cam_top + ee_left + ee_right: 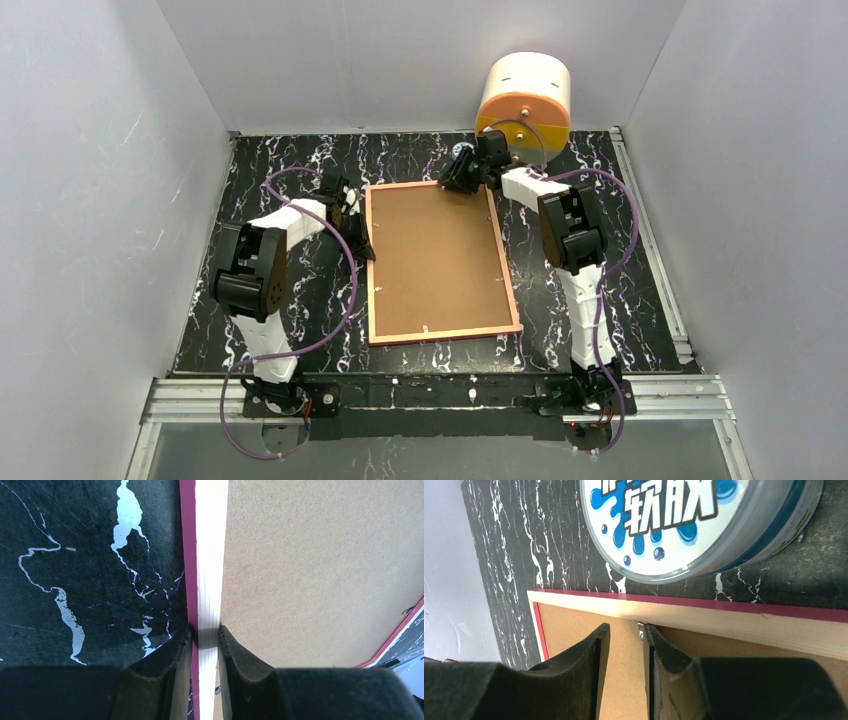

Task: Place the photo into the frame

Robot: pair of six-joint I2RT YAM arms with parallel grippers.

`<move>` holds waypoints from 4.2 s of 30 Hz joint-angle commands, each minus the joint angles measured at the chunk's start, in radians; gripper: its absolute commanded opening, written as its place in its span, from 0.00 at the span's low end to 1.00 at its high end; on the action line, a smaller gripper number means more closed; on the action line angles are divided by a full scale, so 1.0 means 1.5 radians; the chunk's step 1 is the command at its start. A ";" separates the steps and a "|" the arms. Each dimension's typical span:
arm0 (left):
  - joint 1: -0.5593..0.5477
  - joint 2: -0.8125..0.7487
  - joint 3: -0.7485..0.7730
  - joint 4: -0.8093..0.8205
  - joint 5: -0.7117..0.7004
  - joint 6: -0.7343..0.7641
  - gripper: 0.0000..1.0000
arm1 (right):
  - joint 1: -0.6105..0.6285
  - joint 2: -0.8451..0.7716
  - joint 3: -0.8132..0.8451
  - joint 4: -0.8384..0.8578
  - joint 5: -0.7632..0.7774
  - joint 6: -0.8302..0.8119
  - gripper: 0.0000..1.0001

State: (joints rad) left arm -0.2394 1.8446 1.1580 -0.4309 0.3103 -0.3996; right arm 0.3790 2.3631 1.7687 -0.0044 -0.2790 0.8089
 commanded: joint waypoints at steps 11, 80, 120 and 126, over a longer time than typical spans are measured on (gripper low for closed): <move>0.004 -0.022 0.076 -0.061 -0.057 0.018 0.27 | 0.003 -0.149 -0.033 -0.108 0.040 -0.034 0.50; 0.019 -0.490 -0.464 0.221 0.208 -0.304 0.62 | 0.418 -0.064 0.271 -0.659 0.297 -0.038 0.01; -0.009 -0.432 -0.217 0.072 0.273 -0.151 0.00 | 0.310 -0.271 0.232 -0.568 0.134 0.042 0.55; -0.010 -0.387 -0.006 -0.140 0.191 -0.013 0.00 | 0.262 -0.357 0.224 -0.567 0.151 0.049 0.64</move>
State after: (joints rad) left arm -0.2535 1.2411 0.9665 -0.3782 0.6861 -0.6586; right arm 0.8143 1.9339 2.0975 -0.8814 -0.0593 0.8654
